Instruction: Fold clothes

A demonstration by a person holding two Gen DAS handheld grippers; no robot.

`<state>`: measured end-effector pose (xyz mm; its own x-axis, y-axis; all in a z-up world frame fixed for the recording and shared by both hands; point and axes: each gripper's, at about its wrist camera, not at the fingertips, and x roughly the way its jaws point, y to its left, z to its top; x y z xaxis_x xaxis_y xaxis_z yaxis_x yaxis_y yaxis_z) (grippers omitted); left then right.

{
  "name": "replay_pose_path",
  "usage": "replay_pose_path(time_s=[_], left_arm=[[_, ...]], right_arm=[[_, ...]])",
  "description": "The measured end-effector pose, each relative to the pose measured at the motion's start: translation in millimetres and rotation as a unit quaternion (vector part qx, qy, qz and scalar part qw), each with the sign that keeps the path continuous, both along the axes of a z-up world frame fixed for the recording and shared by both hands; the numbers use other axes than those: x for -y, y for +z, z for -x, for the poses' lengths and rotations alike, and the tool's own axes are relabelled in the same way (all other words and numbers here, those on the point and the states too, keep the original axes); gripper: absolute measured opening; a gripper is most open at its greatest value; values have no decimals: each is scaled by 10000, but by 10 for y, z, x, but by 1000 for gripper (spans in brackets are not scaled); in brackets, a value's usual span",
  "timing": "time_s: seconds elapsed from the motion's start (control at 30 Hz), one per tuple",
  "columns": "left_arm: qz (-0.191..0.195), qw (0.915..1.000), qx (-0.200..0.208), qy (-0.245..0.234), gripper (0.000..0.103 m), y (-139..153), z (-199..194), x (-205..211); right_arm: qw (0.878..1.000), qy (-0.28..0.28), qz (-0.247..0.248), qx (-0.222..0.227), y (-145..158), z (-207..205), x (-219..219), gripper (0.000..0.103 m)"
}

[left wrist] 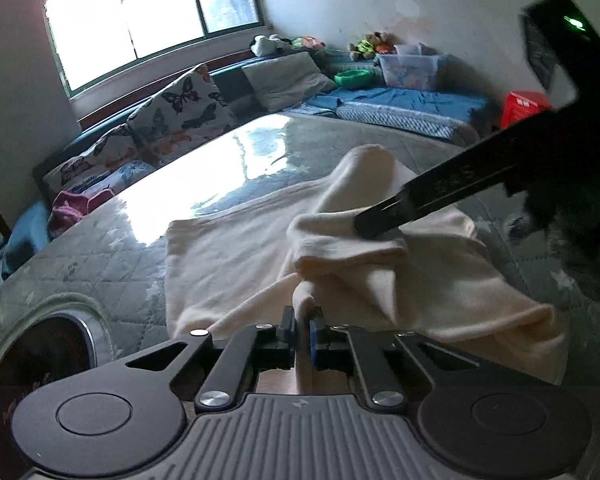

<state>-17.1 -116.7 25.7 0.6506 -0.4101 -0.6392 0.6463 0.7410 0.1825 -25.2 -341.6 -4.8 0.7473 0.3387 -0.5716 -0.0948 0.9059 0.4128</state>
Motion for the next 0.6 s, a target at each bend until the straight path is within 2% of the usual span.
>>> replay_pose_path(time_s=[0.07,0.33,0.47,0.6], left_arm=[[83,9999,7,90,6,48,0,-46],[608,9957,257,657,3,406,15,-492],[796,9897,373,1128,3,555,11,-844],[735,9864,364,1425,3,579,-2,-1115]], right_arm=[[9998,-48,66,195,102,105,22,6],[9889,-660,955,924,598,739,289,6],[9803,-1150,1284,966,735,992,534,6],[9688,-1654,1649,825,707,1212,728,6]])
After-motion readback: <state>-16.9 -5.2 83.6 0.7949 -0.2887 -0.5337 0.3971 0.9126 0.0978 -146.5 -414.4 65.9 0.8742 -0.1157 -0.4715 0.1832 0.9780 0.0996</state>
